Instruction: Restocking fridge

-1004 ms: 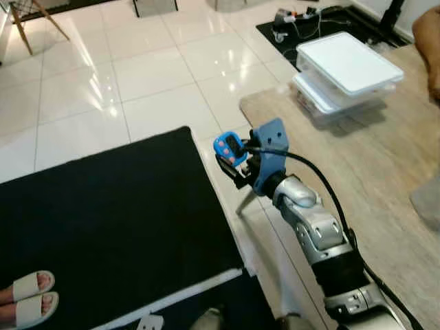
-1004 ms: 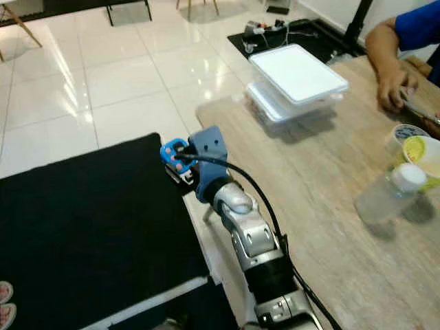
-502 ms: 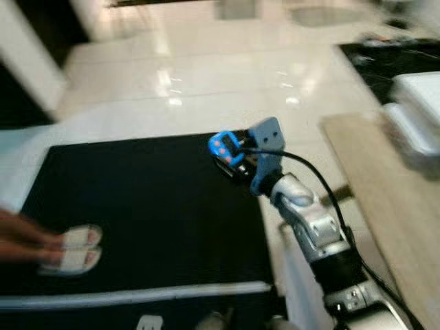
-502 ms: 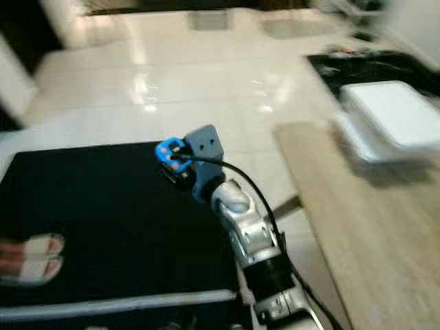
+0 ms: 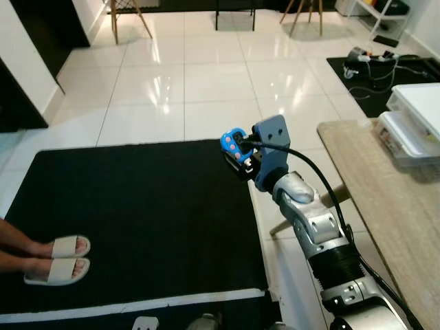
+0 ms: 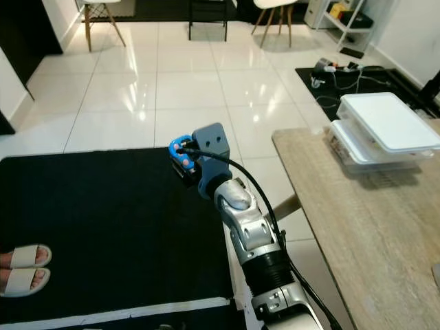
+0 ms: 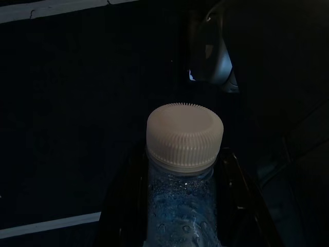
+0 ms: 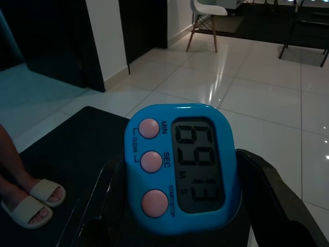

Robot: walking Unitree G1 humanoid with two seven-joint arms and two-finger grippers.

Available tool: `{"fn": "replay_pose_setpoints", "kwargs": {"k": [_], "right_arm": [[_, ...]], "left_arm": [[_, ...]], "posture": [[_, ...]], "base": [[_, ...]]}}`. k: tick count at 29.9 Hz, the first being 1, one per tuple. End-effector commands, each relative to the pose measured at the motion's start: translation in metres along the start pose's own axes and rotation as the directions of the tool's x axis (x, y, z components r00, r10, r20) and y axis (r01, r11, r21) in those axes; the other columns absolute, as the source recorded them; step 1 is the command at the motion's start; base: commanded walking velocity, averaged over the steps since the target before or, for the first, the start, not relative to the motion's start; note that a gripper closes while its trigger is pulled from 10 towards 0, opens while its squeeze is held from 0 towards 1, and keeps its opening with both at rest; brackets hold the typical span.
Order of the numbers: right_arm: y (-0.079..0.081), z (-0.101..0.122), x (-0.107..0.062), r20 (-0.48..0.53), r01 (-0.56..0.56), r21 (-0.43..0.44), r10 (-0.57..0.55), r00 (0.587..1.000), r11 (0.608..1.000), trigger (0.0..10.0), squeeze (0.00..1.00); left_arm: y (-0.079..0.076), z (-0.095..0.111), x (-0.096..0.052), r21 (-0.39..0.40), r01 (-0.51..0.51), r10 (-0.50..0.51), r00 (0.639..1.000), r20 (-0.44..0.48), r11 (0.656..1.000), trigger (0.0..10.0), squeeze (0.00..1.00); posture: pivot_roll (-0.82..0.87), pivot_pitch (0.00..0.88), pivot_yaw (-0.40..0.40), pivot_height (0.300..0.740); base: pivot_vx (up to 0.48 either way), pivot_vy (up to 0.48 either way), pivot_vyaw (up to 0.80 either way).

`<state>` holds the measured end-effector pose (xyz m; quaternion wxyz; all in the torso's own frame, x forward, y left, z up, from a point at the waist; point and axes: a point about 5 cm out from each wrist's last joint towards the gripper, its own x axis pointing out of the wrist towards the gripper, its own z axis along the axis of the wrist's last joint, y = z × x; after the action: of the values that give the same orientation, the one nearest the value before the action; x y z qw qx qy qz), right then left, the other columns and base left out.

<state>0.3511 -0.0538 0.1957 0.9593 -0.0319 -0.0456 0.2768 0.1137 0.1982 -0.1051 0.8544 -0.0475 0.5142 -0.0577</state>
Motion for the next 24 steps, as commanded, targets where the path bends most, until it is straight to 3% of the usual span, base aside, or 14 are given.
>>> {"fn": "replay_pose_setpoints", "kwargs": {"k": [1,21,24], "right_arm": [[-0.002,-0.001,0.0,-0.002,0.015,-0.008,-0.015,1.0,1.0,10.0,0.0],[-0.014,-0.006,0.002,-0.047,0.112,-0.005,-0.112,0.993,0.994,10.0,0.0],[-0.016,-0.005,0.002,-0.045,0.121,-0.007,-0.121,0.992,0.993,10.0,0.0]], "left_arm": [[-0.011,0.008,0.004,-0.002,0.049,-0.049,0.998,0.037,0.999,10.0,0.0],[-0.011,0.006,0.003,0.002,0.057,-0.057,0.998,0.032,0.998,10.0,0.0],[-0.011,0.007,0.004,0.003,0.057,-0.058,0.998,0.033,0.998,10.0,0.0]], "posture": [[-0.04,0.195,-0.008,0.74],[-0.04,0.197,-0.006,0.74],[-0.04,0.196,-0.005,0.74]], "base": [[0.416,0.0,0.0],[0.462,0.0,0.0],[0.48,0.0,-0.79]]}}
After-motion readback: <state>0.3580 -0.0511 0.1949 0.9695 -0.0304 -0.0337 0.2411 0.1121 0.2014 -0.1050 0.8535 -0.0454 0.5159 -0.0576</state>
